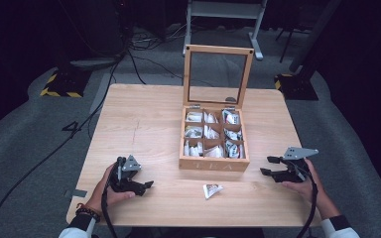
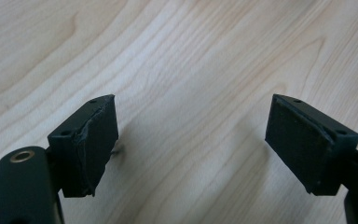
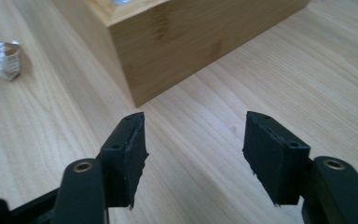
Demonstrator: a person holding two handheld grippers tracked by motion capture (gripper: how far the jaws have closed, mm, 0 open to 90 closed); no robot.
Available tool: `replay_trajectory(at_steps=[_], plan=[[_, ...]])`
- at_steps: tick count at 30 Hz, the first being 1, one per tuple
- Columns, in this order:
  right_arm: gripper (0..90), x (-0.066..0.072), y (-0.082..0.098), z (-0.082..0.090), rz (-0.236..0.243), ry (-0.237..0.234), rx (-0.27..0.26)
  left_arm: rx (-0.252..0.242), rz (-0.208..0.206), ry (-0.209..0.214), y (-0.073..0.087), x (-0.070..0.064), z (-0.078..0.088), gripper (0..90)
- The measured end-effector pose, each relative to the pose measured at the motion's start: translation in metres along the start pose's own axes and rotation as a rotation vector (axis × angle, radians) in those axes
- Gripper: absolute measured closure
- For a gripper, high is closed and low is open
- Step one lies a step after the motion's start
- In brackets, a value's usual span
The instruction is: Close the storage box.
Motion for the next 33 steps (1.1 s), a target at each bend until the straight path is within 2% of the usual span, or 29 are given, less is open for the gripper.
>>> replay_trajectory(at_steps=[2, 3, 5, 6, 7, 8, 10, 11, 12, 13, 14, 16, 17, 18, 19, 20, 21, 22, 24, 25, 26, 28, 29, 30, 31, 32, 33], plan=[[36.9, -0.002, -0.001, 0.0, -0.007, 0.006, -0.002, -0.01, -0.001, 0.004, -0.003, 0.001, 0.001, 17.5], [33.6, -0.007, -0.002, 0.001, -0.032, 0.014, -0.011, -0.032, -0.01, -0.005, -0.01, 0.004, 0.003, 17.6], [31.6, -0.012, -0.005, 0.003, -0.057, 0.031, -0.023, -0.041, -0.01, 0.0, -0.015, 0.006, 0.004, 17.9], [30.0, -0.014, -0.006, 0.004, -0.059, 0.042, -0.028, -0.064, -0.006, 0.017, -0.023, 0.011, 0.006, 18.5], [30.0, -0.014, -0.006, 0.004, -0.059, 0.042, -0.028, -0.064, -0.006, 0.017, -0.023, 0.011, 0.006, 19.2], [28.9, -0.02, -0.01, 0.005, -0.082, 0.045, -0.031, -0.096, 0.003, 0.033, -0.033, 0.016, 0.009, 19.6], [28.9, -0.025, -0.015, 0.007, -0.104, 0.052, -0.05, -0.12, 0.009, 0.021, -0.043, 0.019, 0.011, 20.1], [28.8, -0.028, -0.018, 0.009, -0.112, 0.055, -0.056, -0.12, 0.009, 0.021, -0.043, 0.019, 0.011, 20.5], [28.2, -0.03, -0.022, 0.01, -0.119, 0.058, -0.061, -0.137, 0.006, 0.024, -0.054, 0.022, 0.012, 20.4], [28.2, -0.03, -0.022, 0.01, -0.119, 0.058, -0.061, -0.137, 0.006, 0.024, -0.054, 0.022, 0.012, 20.2], [28.2, -0.035, -0.029, 0.013, -0.116, 0.076, -0.069, -0.153, 0.0, 0.008, -0.065, 0.025, 0.013, 19.6], [29.1, -0.04, -0.038, 0.015, -0.116, 0.092, -0.076, -0.161, -0.01, -0.004, -0.077, 0.028, 0.013, 19.0], [29.2, -0.042, -0.043, 0.016, -0.119, 0.1, -0.083, -0.161, -0.01, -0.004, -0.077, 0.028, 0.013, 18.9], [29.7, -0.044, -0.047, 0.016, -0.121, 0.101, -0.092, -0.165, -0.009, 0.001, -0.086, 0.031, 0.01, 18.9], [29.7, -0.044, -0.047, 0.016, -0.121, 0.101, -0.092, -0.165, -0.009, 0.001, -0.086, 0.031, 0.01, 18.9], [30.5, -0.049, -0.057, 0.014, -0.12, 0.119, -0.098, -0.169, -0.005, 0.004, -0.098, 0.036, 0.007, 18.9], [30.5, -0.049, -0.057, 0.014, -0.12, 0.119, -0.098, -0.169, -0.005, 0.004, -0.098, 0.036, 0.007, 18.9], [31.2, -0.054, -0.066, 0.011, -0.132, 0.116, -0.104, -0.177, -0.005, -0.005, -0.104, 0.039, 0.005, 18.9], [31.6, -0.058, -0.073, 0.009, -0.133, 0.114, -0.117, -0.182, 0.002, -0.003, -0.118, 0.046, 0.001, 18.9], [31.6, -0.058, -0.073, 0.009, -0.133, 0.114, -0.117, -0.182, 0.002, -0.003, -0.118, 0.046, 0.001, 18.9], [32.4, -0.065, -0.085, 0.003, -0.154, 0.111, -0.128, -0.188, 0.01, -0.012, -0.129, 0.051, -0.002, 18.9], [32.4, -0.067, -0.089, 0.001, -0.155, 0.12, -0.124, -0.19, 0.019, 0.0, -0.135, 0.054, -0.004, 19.0], [32.3, -0.07, -0.095, -0.001, -0.153, 0.125, -0.116, -0.199, 0.029, -0.003, -0.143, 0.058, -0.006, 19.0], [32.4, -0.073, -0.105, -0.005, -0.171, 0.104, -0.125, -0.208, 0.041, -0.001, -0.155, 0.062, -0.01, 18.9], [32.4, -0.073, -0.105, -0.005, -0.171, 0.104, -0.125, -0.208, 0.041, -0.001, -0.155, 0.062, -0.01, 18.9], [32.4, -0.077, -0.114, -0.009, -0.165, 0.116, -0.122, -0.208, 0.042, 0.005, -0.168, 0.065, -0.014, 18.9], [32.5, -0.078, -0.119, -0.01, -0.166, 0.115, -0.121, -0.203, 0.04, 0.015, -0.175, 0.066, -0.016, 18.9]])
Point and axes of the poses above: each handheld gripper's, and its own axes: z roughly backward along the jaws, y roughly out of its underside, x roughly to its left, the point moved 2 cm from there along -z, roughly forward along the jaws, and after that the axes turned 8 degrees about x, right-handed, at the moved point
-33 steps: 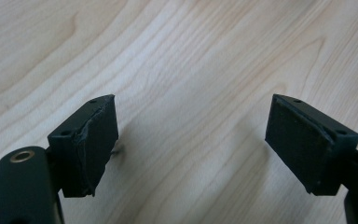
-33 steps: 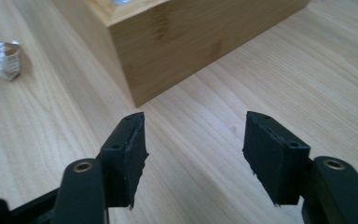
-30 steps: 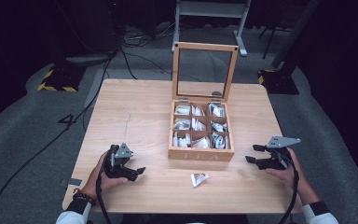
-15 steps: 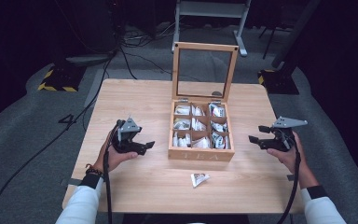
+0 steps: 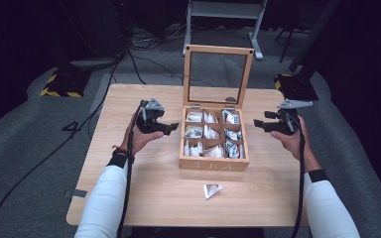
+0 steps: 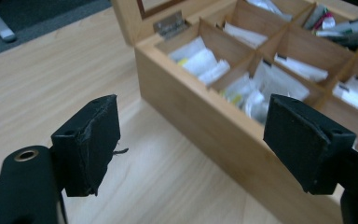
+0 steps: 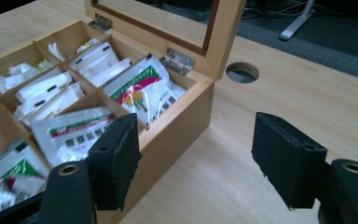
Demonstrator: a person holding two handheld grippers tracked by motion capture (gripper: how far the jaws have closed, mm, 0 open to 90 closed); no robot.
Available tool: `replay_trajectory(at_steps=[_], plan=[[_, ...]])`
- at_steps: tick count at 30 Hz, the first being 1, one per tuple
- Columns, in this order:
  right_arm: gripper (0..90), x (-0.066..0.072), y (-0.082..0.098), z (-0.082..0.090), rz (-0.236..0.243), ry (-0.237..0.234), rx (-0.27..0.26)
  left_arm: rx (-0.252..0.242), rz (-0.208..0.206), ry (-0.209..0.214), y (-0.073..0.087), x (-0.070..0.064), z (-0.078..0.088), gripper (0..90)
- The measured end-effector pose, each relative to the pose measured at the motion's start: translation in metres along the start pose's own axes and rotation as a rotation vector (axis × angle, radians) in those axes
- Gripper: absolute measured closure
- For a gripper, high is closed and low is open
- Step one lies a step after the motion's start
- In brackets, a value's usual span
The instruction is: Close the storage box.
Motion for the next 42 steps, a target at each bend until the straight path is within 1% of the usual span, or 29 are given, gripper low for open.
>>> replay_trajectory(at_steps=[2, 3, 4, 5, 6, 7, 8, 9, 10, 11, 13, 14, 15, 16, 17, 19, 20, 21, 23, 27, 29, 32, 33, 34, 36, 37, 39, 41, 42], plan=[[37.0, -0.002, -0.008, -0.003, -0.001, -0.001, -0.009, 0.003, -0.002, 0.004, -0.012, 0.002, -0.008, 20.0], [39.4, -0.004, -0.013, -0.004, -0.007, -0.018, -0.014, 0.0, 0.003, 0.004, -0.018, 0.002, -0.012, 20.4], [39.4, -0.004, -0.013, -0.004, -0.007, -0.018, -0.014, 0.0, 0.003, 0.004, -0.018, 0.002, -0.012, 20.4], [39.3, -0.006, -0.022, -0.008, 0.01, -0.008, -0.011, 0.002, 0.006, 0.018, -0.03, 0.002, -0.019, 20.4], [39.2, -0.007, -0.026, -0.01, 0.0, -0.01, -0.014, 0.012, 0.0, 0.003, -0.035, 0.003, -0.024, 20.4], [39.2, -0.007, -0.026, -0.01, 0.0, -0.01, -0.014, 0.012, 0.0, 0.003, -0.035, 0.003, -0.024, 20.4], [38.5, -0.009, -0.032, -0.015, -0.011, -0.017, -0.022, 0.021, -0.003, -0.009, -0.04, 0.003, -0.028, 20.4], [38.5, -0.01, -0.035, -0.017, -0.011, -0.011, -0.018, 0.028, -0.003, -0.015, -0.05, 0.005, -0.034, 20.3], [38.5, -0.01, -0.035, -0.017, -0.011, -0.011, -0.018, 0.028, -0.003, -0.015, -0.05, 0.005, -0.034, 20.3], [37.8, -0.01, -0.039, -0.024, -0.007, -0.009, -0.007, 0.026, 0.006, -0.019, -0.056, 0.006, -0.04, 20.4], [37.7, -0.009, -0.042, -0.031, -0.003, -0.01, 0.001, 0.033, 0.02, -0.028, -0.058, 0.01, -0.047, 20.4], [37.7, -0.009, -0.042, -0.031, -0.003, -0.01, 0.001, 0.033, 0.02, -0.028, -0.058, 0.01, -0.047, 20.4], [36.6, -0.01, -0.044, -0.038, -0.005, -0.001, 0.012, 0.048, 0.024, -0.043, -0.059, 0.012, -0.052, 20.4], [36.6, -0.01, -0.044, -0.038, -0.005, -0.001, 0.012, 0.048, 0.024, -0.043, -0.059, 0.012, -0.052, 20.4], [35.0, -0.01, -0.047, -0.043, -0.01, -0.001, 0.019, 0.056, 0.032, -0.048, -0.062, 0.015, -0.054, 20.4], [34.9, -0.01, -0.048, -0.045, -0.012, 0.0, 0.019, 0.05, 0.04, -0.049, -0.065, 0.017, -0.054, 20.3], [33.9, -0.012, -0.053, -0.048, -0.025, 0.004, 0.013, 0.034, 0.059, -0.052, -0.069, 0.02, -0.054, 20.4], [33.9, -0.012, -0.053, -0.048, -0.025, 0.004, 0.013, 0.034, 0.059, -0.052, -0.069, 0.02, -0.054, 20.4], [33.0, -0.013, -0.06, -0.053, -0.047, 0.001, 0.009, 0.057, 0.063, -0.073, -0.075, 0.023, -0.059, 20.4], [32.6, -0.014, -0.067, -0.06, -0.052, 0.015, 0.022, 0.065, 0.08, -0.086, -0.08, 0.027, -0.066, 20.8], [32.5, -0.014, -0.068, -0.062, -0.058, 0.016, 0.025, 0.073, 0.079, -0.09, -0.081, 0.028, -0.068, 20.8], [31.8, -0.014, -0.07, -0.066, -0.059, 0.016, 0.031, 0.065, 0.075, -0.091, -0.087, 0.028, -0.068, 20.7], [31.8, -0.014, -0.07, -0.068, -0.057, 0.018, 0.034, 0.067, 0.071, -0.104, -0.088, 0.029, -0.069, 21.0], [31.8, -0.015, -0.07, -0.071, -0.063, 0.027, 0.039, 0.073, 0.071, -0.107, -0.088, 0.029, -0.07, 21.4], [31.8, -0.016, -0.07, -0.074, -0.07, 0.026, 0.046, 0.096, 0.069, -0.112, -0.088, 0.03, -0.073, 21.4], [32.0, -0.017, -0.071, -0.077, -0.084, 0.027, 0.053, 0.082, 0.075, -0.104, -0.089, 0.03, -0.075, 21.4], [32.3, -0.017, -0.071, -0.079, -0.079, 0.026, 0.048, 0.083, 0.079, -0.097, -0.089, 0.03, -0.077, 21.6], [32.6, -0.018, -0.073, -0.082, -0.094, 0.013, 0.047, 0.094, 0.089, -0.093, -0.09, 0.031, -0.083, 22.1], [32.8, -0.018, -0.073, -0.083, -0.096, 0.006, 0.043, 0.099, 0.084, -0.095, -0.091, 0.031, -0.085, 22.2]])
Point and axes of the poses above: each handheld gripper's, and its own axes: z roughly backward along the jaws, y roughly out of its underside, x roughly to its left, the point moved 2 cm from there along -z, roughly forward along the jaws, and after that the axes turned 8 degrees about x, right-handed, at the moved point
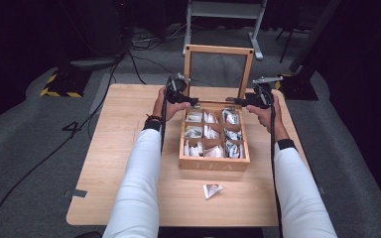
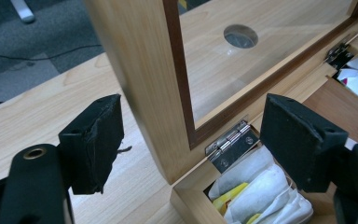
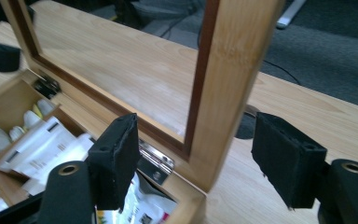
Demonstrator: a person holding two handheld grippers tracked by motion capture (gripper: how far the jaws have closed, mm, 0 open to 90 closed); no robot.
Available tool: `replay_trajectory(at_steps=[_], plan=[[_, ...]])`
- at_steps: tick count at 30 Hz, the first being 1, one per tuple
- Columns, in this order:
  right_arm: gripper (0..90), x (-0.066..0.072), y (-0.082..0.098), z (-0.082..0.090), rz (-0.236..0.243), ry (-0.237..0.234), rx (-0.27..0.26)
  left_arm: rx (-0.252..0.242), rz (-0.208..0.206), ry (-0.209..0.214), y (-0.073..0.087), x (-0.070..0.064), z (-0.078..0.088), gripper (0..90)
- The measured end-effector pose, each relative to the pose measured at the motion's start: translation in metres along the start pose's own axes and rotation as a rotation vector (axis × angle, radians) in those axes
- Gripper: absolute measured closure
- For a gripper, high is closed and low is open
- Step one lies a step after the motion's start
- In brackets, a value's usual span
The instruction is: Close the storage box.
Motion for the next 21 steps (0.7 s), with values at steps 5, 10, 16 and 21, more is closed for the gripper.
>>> replay_trajectory(at_steps=[5, 10, 16, 21], plan=[[34.7, 0.002, -0.003, -0.005, -0.014, -0.029, -0.005, -0.041, 0.01, 0.016, -0.007, 0.0, 0.004, 26.5], [35.5, 0.004, -0.005, -0.005, -0.004, -0.012, -0.004, -0.039, 0.015, 0.016, -0.01, -0.001, 0.007, 28.0], [42.2, 0.005, -0.003, 0.001, -0.023, -0.01, -0.017, -0.053, 0.039, 0.04, -0.009, -0.003, 0.018, 32.2], [43.8, 0.009, -0.006, 0.008, -0.006, 0.002, -0.008, -0.067, 0.023, 0.027, -0.007, -0.007, 0.027, 35.3]])
Point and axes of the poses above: each handheld gripper's, and its own axes: z roughly backward along the jaws, y roughly out of its underside, x roughly to its left, the point moved 2 cm from there along -z, roughly forward along the jaws, and after that the axes turned 8 degrees about x, right-handed, at the moved point
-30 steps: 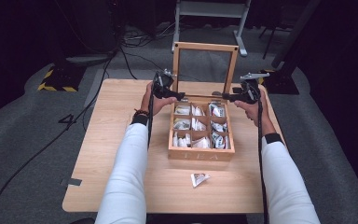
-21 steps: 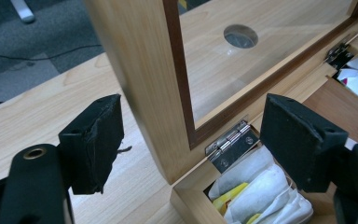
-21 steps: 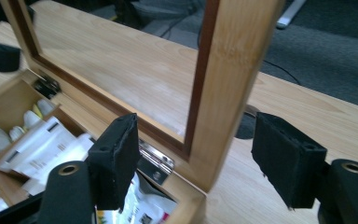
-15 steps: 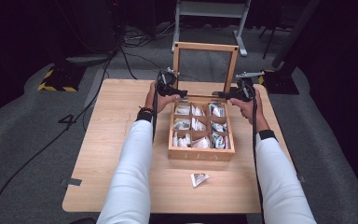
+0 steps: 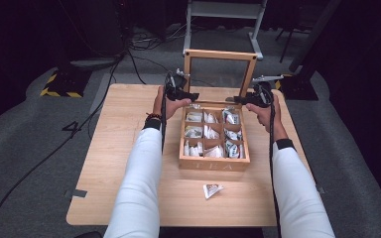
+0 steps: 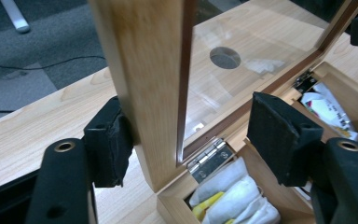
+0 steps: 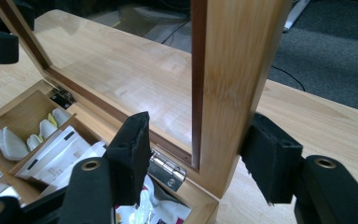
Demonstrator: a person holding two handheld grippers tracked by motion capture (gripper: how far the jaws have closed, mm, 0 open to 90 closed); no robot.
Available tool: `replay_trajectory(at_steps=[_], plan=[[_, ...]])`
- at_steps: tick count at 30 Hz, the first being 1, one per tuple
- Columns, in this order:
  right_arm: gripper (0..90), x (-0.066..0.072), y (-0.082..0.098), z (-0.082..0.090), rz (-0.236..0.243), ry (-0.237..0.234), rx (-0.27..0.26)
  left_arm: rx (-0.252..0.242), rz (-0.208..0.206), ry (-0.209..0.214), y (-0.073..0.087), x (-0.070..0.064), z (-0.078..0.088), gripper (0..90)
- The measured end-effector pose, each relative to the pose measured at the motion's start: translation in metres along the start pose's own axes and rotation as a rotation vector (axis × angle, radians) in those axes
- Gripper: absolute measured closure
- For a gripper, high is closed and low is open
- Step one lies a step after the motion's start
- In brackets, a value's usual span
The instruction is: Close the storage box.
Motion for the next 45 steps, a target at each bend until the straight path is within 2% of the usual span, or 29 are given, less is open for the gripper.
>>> replay_trajectory(at_steps=[1, 4, 7, 11, 20, 28, 36, 40, 45], plan=[[43.9, 0.001, 0.0, 0.002, 0.004, 0.001, -0.005, -0.008, -0.004, 0.004, 0.0, -0.001, 0.002, 35.3], [47.2, 0.004, 0.0, 0.008, 0.005, -0.001, -0.025, -0.096, 0.006, 0.041, -0.002, -0.006, 0.016, 36.8], [47.2, 0.007, 0.001, 0.013, 0.003, -0.009, -0.037, -0.119, 0.001, 0.045, -0.001, -0.01, 0.024, 40.5], [49.8, 0.012, 0.002, 0.02, 0.009, 0.016, -0.042, -0.116, -0.024, 0.021, -0.001, -0.014, 0.036, 44.0], [51.9, 0.017, 0.002, 0.033, 0.034, 0.032, -0.066, -0.121, -0.041, 0.03, 0.0, -0.017, 0.047, 47.4], [52.7, 0.019, 0.002, 0.046, 0.042, 0.004, -0.107, -0.152, -0.076, 0.037, -0.002, -0.021, 0.065, 50.2], [54.9, 0.023, 0.0, 0.064, 0.074, -0.013, -0.152, -0.147, -0.115, 0.022, -0.003, -0.027, 0.076, 51.6], [55.4, 0.027, -0.002, 0.072, 0.102, -0.012, -0.148, -0.134, -0.134, 0.009, -0.003, -0.032, 0.082, 52.4], [55.3, 0.029, -0.001, 0.077, 0.119, -0.02, -0.142, -0.143, -0.148, 0.012, -0.001, -0.037, 0.09, 52.8]])
Point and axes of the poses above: each handheld gripper's, and its own axes: z roughly backward along the jaws, y roughly out of its underside, x roughly to its left, the point moved 2 cm from there along -z, roughly forward along the jaws, and after that the axes turned 8 degrees about x, right-handed, at the moved point
